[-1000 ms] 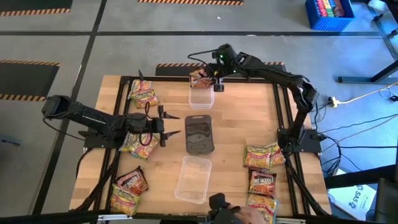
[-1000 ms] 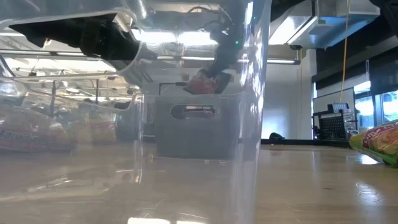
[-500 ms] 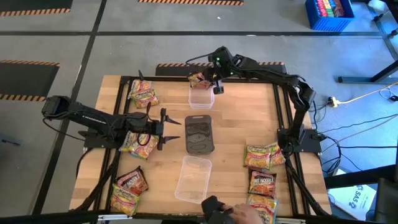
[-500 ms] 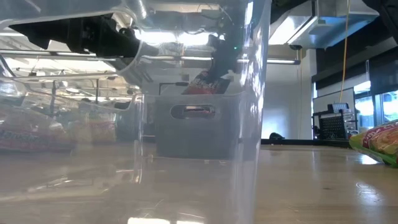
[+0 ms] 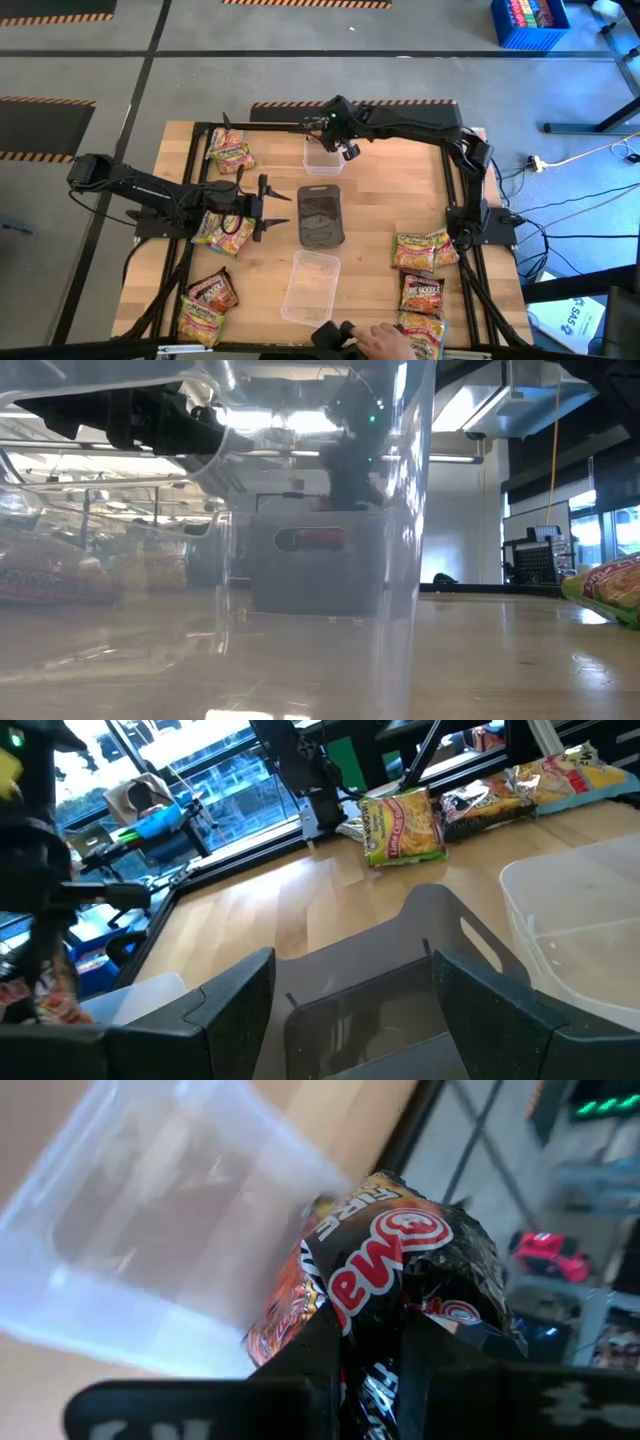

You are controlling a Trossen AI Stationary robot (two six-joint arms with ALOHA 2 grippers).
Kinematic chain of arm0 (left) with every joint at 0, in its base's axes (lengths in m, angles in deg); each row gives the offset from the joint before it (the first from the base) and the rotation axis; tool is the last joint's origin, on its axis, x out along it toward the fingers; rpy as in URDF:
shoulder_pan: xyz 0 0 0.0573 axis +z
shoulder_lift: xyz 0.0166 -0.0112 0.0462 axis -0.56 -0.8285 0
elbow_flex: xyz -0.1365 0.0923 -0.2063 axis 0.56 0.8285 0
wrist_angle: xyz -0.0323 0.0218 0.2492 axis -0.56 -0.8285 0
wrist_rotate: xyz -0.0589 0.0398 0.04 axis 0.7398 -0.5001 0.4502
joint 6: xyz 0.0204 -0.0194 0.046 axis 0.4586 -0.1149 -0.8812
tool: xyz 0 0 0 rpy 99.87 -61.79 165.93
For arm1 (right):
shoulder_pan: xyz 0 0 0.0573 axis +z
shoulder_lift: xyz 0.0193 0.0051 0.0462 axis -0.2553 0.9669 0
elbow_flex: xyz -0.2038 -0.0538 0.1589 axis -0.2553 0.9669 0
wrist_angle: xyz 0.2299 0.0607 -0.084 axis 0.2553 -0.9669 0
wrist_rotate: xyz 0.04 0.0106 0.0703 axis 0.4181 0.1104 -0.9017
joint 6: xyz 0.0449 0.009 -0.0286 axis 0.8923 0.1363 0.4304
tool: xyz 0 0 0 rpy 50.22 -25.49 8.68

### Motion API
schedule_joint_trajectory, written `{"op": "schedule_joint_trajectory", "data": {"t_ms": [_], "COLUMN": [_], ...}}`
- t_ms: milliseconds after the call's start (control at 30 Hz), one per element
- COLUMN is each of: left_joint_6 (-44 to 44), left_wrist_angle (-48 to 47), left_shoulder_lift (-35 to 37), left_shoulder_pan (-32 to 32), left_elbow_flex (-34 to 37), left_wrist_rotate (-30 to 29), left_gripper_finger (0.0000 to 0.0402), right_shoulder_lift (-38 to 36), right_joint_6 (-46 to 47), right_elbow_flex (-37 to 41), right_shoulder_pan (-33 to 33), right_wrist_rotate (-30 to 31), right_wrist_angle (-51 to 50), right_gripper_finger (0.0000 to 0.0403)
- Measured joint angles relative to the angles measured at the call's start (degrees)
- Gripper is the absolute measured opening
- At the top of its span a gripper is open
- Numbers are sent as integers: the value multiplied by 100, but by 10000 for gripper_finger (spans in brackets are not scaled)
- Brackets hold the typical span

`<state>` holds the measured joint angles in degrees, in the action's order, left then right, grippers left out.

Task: Sort Maruchan noodles
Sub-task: Put the middle top black noodle pack into the top transparent bin

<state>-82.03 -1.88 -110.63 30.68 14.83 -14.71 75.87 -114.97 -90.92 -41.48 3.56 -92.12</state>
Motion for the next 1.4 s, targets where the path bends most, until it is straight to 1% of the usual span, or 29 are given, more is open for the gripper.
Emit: {"op": "schedule_joint_trajectory", "data": {"t_ms": [100,267,400,600,700,800,933,1200,1400], "left_joint_6": [2,2,2,-1,-1,-1,-1,-1,-37], "left_wrist_angle": [-42,-44,-53,-58,-58,-62,-63,-62,-55], "left_shoulder_lift": [0,0,0,0,0,0,0,-2,-2], "left_shoulder_pan": [0,0,0,0,0,0,0,0,0], "left_elbow_flex": [0,0,0,0,0,0,0,0,0], "left_wrist_rotate": [0,0,0,0,0,0,0,0,0], "left_gripper_finger": [265,265,265,265,265,265,265,265,265], "right_shoulder_lift": [101,186,315,304,281,256,256,456,582], "right_joint_6": [108,143,209,280,297,489,652,694,717], "right_elbow_flex": [0,0,0,-3,-247,-526,-674,-682,-680], "right_shoulder_pan": [-12,5,10,60,118,122,115,76,24], "right_wrist_rotate": [99,-75,8,92,202,191,195,248,45], "right_wrist_angle": [-158,-112,-187,-154,-303,-733,-1175,-1310,-1322], "right_gripper_finger": [44,44,44,44,44,44,44,44,44]}}
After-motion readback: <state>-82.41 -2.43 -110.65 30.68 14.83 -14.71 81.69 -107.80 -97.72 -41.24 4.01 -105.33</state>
